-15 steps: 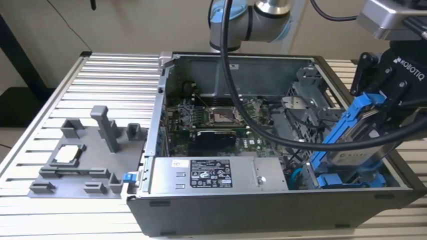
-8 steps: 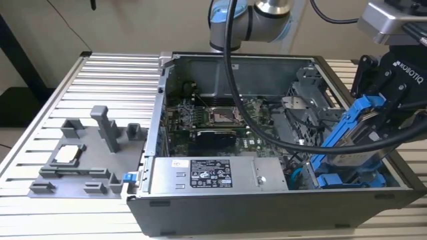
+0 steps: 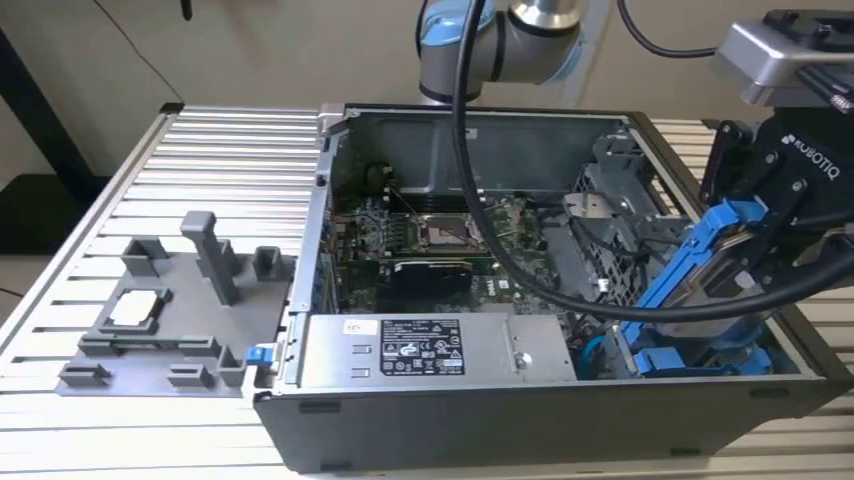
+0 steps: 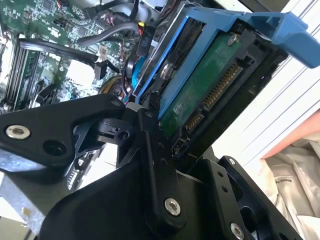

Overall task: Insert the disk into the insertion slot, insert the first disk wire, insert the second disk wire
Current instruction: 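Insert the disk into the insertion slot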

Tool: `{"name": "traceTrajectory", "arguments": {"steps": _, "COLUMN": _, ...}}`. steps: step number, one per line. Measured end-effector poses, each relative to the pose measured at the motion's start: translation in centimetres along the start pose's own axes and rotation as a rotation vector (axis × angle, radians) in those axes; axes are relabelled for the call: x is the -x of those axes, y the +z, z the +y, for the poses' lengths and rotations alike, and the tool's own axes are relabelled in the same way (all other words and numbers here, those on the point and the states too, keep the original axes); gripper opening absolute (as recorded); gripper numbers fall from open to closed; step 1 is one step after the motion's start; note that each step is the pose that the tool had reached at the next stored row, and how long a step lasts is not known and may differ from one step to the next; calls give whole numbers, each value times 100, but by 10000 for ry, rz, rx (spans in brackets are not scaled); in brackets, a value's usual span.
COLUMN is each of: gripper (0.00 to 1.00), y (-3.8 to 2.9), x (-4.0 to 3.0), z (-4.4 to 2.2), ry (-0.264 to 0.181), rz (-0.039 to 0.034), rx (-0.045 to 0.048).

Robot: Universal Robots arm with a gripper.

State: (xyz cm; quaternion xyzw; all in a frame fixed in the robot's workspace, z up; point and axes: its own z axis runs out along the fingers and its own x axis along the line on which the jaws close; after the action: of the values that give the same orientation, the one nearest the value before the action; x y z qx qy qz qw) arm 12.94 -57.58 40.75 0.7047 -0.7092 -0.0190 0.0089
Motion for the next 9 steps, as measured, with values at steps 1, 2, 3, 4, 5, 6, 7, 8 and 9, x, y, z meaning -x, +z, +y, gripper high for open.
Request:
{"name": "traceTrajectory", "arguments": {"steps": 1, "gripper": 33, "y": 15, "x": 0, "z": -2, "ry": 1, "rz": 1, "rx": 0}}
{"name": "traceTrajectory", "arguments": {"steps": 2, "gripper": 33, "y": 33, "x": -1, "z": -3, "ry": 2, "rz": 0, "rx": 0}}
{"name": "traceTrajectory", "arguments": {"steps": 3, "gripper": 33, "y": 51, "x": -1, "z": -5, "ry": 2, "rz": 0, "rx": 0}}
{"name": "traceTrajectory", "arguments": {"steps": 4, "gripper": 33, "y": 69, "x": -1, "z": -6, "ry": 1, "rz": 0, "rx": -1}}
{"name": "traceTrajectory", "arguments": {"steps": 5, "gripper": 33, "y": 88, "x": -1, "z": -7, "ry": 0, "rz": -1, "rx": 0}}
{"name": "traceTrajectory", "arguments": {"steps": 6, "gripper": 33, "y": 105, "x": -2, "z": -8, "ry": 0, "rz": -1, "rx": 0}}
{"name": "traceTrajectory", "arguments": {"steps": 7, "gripper": 33, "y": 124, "x": -2, "z": -9, "ry": 1, "rz": -1, "rx": 0}}
{"name": "traceTrajectory", "arguments": {"steps": 8, "gripper": 33, "y": 142, "x": -2, "z": -9, "ry": 0, "rz": -1, "rx": 0}}
{"name": "traceTrajectory", "arguments": {"steps": 9, "gripper": 33, "y": 160, "x": -2, "z": -10, "ry": 0, "rz": -2, "rx": 0}}
